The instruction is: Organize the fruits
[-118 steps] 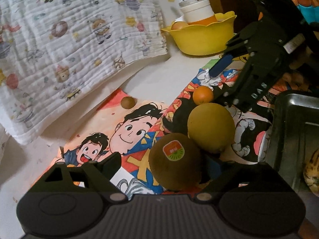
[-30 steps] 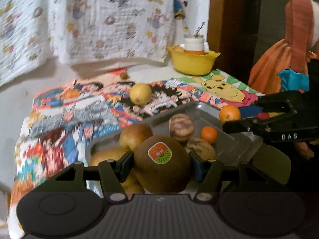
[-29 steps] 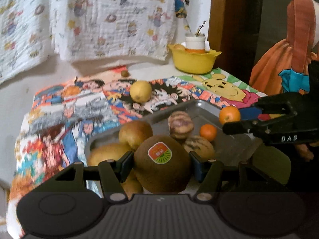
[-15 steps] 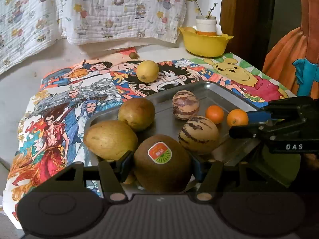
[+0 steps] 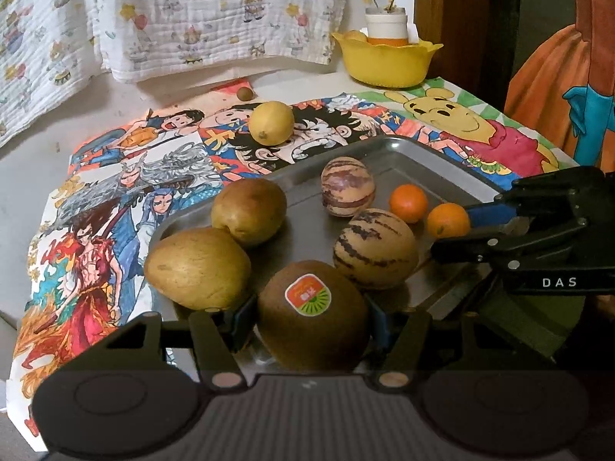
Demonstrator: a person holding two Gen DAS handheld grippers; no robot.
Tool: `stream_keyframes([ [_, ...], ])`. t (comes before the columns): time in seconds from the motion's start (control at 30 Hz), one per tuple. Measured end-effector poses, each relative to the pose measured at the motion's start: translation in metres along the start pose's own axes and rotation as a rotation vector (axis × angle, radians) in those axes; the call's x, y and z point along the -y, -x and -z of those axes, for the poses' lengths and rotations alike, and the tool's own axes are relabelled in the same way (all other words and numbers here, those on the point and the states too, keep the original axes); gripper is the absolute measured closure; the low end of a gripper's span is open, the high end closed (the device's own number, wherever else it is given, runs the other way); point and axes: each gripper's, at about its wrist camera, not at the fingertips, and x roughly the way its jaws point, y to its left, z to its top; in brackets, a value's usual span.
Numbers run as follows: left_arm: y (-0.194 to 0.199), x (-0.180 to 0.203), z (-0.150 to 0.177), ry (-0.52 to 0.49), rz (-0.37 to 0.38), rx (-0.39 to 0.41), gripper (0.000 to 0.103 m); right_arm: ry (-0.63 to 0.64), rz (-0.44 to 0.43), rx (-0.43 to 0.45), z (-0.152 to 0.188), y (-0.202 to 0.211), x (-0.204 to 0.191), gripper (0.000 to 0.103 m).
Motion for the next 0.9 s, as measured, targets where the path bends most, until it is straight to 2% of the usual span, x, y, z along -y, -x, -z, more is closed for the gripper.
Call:
stream_keyframes([
  [0.5, -0.0062, -0.0017, -0.0041, -0.003, -0.004, -0.023, 0.038, 0.014, 0.014, -0.028, -0.0037, -0.0029, 0.0, 0.065],
  [0.8, -0.0025, 0.0001, -0.002, -0.001, -0.017, -0.003, 0.038, -0.038, -0.008, -0.04, -0.0063, -0.0036, 0.0051, 0.065],
  [0.9, 0.0015, 0.0008, -0.0023, -0.006, -0.016, 0.012, 0.034, -0.041, -0.007, -0.041, -0.0059, -0.0012, 0.0042, 0.064],
])
